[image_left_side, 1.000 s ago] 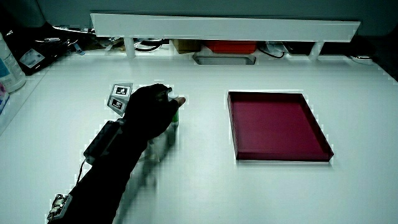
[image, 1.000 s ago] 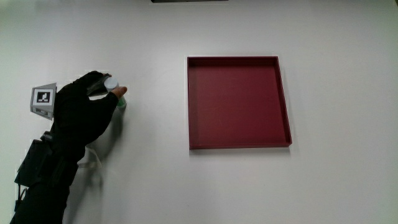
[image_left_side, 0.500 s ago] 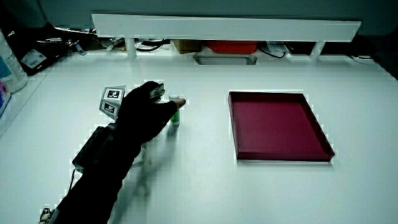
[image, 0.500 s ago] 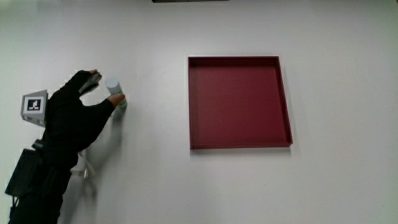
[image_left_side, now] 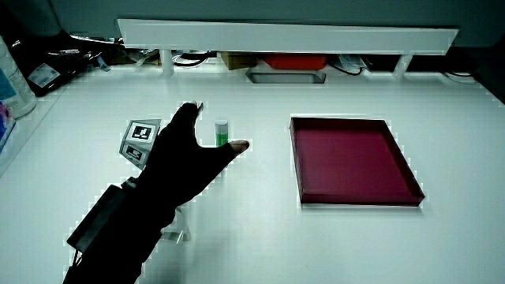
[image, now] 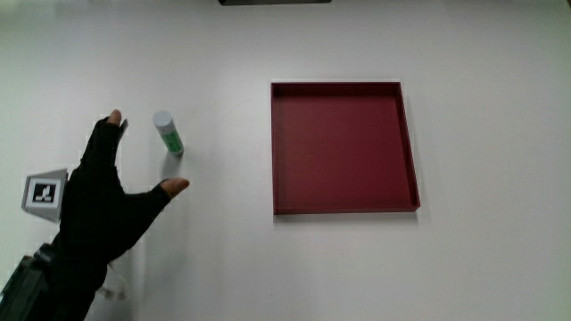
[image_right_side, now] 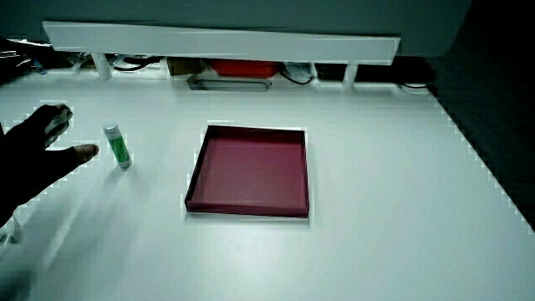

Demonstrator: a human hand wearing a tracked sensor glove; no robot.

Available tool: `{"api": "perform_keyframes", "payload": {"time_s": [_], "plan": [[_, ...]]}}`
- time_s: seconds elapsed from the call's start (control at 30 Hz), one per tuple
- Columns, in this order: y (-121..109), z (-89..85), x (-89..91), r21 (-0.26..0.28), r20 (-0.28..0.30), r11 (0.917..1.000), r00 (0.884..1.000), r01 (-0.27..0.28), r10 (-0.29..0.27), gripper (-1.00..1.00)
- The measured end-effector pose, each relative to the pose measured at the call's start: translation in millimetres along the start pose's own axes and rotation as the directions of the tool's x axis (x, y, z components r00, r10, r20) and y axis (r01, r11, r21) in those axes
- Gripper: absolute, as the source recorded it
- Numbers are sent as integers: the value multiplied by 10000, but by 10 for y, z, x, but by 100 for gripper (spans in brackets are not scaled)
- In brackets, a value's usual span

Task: Place glue stick

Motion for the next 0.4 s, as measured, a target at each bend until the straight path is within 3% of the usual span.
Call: {"api": "perform_keyframes", "payload": {"time_s": [0.03, 0.07, 0.13, 0.17, 0.2, 0.3, 0.4], "plan": [[-52, 9, 0, 43, -134, 10000, 9999, -80, 81, -100], [-95, 11, 8, 123, -62, 9997, 9998, 198, -197, -100], [-192, 11, 69, 104, 598, 9993, 9975, 365, -371, -100], [-229, 15, 70, 135, 494, 9994, 9983, 311, -317, -100], [-275, 17, 111, 91, 500, 9997, 9984, 248, -252, -100], [-364, 4, 179, -109, 852, 9971, 9936, 754, -742, -100], [-443, -11, 235, -403, 1267, 9971, 9902, 643, -588, -100]]}}
